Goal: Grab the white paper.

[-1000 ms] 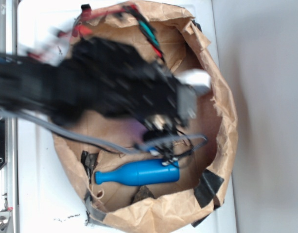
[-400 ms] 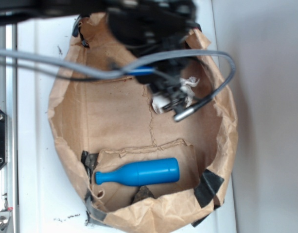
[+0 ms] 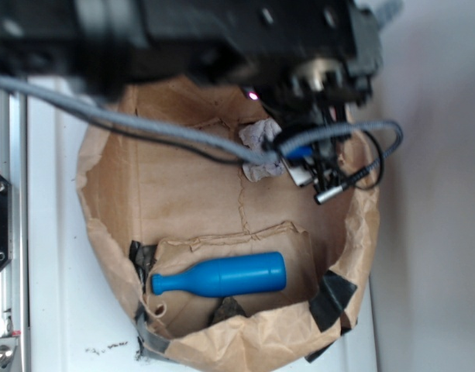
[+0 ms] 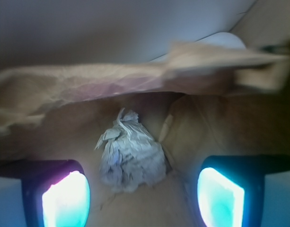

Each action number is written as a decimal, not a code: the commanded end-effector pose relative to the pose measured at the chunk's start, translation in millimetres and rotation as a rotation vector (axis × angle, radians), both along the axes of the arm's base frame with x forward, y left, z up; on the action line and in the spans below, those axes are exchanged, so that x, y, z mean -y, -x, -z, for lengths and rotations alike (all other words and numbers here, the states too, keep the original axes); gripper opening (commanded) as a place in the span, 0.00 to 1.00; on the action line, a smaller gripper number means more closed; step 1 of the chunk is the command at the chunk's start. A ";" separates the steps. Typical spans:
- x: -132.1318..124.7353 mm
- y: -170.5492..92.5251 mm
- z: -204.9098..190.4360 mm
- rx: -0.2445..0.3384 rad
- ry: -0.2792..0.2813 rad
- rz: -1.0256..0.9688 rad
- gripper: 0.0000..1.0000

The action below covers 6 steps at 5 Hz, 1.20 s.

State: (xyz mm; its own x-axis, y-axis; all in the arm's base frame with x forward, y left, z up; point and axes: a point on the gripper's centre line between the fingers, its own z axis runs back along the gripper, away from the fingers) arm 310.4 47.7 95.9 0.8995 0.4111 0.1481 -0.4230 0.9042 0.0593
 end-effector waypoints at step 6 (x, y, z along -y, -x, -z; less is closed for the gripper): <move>-1.7 -31.5 15.1 0.081 -0.111 -0.065 0.00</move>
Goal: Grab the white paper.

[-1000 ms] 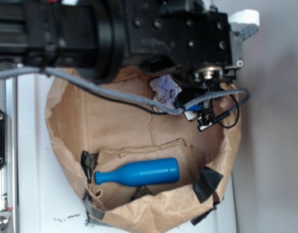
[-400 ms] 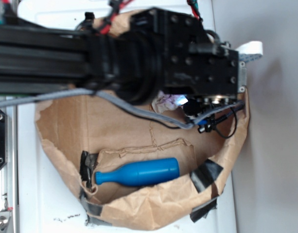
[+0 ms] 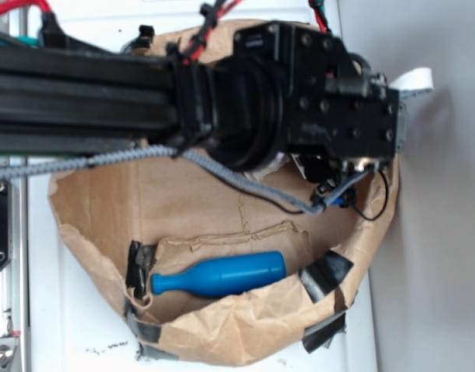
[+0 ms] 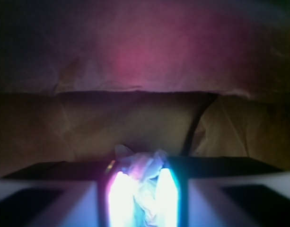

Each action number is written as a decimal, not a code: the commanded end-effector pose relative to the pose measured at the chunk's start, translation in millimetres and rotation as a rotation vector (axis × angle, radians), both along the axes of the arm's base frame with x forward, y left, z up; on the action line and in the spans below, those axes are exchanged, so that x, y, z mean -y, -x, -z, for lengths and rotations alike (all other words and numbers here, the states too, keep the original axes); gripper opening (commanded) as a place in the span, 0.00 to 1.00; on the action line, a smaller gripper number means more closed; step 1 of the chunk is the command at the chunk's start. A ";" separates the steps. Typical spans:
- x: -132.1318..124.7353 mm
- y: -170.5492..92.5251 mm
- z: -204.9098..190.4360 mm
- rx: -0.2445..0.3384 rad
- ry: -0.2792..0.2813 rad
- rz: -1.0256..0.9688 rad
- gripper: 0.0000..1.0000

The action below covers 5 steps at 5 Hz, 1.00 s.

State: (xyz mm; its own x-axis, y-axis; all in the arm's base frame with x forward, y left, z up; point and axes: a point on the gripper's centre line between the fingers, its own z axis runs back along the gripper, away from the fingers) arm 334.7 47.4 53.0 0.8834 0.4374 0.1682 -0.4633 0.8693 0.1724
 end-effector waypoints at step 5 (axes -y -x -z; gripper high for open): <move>-0.8 58.2 -111.6 0.360 0.161 0.050 0.00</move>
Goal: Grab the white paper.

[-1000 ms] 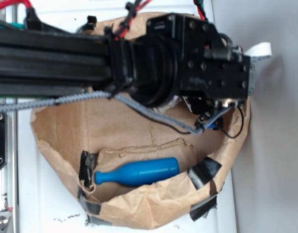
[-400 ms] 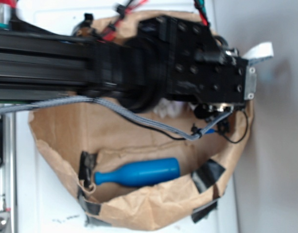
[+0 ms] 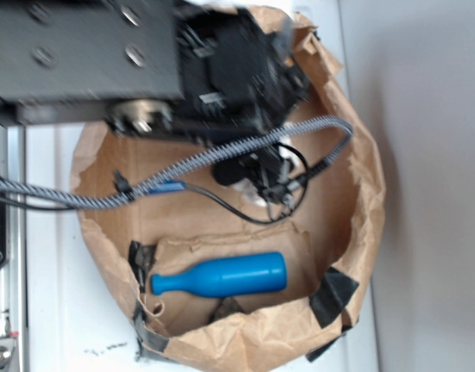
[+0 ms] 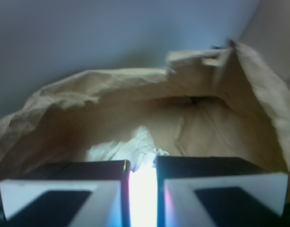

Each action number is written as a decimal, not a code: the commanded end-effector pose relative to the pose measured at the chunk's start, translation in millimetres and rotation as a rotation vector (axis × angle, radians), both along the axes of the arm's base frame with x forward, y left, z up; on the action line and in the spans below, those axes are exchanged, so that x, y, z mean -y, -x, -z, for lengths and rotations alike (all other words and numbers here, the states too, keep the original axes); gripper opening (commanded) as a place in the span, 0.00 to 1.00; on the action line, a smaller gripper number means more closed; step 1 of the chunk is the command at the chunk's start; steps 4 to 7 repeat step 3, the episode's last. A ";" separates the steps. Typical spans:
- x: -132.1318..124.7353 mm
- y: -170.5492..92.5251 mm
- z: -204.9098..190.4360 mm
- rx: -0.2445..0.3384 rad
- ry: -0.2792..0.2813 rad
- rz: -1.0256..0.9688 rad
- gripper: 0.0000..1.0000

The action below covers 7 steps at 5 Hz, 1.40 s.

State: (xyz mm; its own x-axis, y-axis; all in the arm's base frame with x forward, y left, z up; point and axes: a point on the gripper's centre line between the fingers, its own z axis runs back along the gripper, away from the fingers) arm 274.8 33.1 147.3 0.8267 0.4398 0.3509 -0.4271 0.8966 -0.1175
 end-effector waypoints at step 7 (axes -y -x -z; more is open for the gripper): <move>-11.6 -12.0 -15.1 0.044 -0.038 0.019 0.00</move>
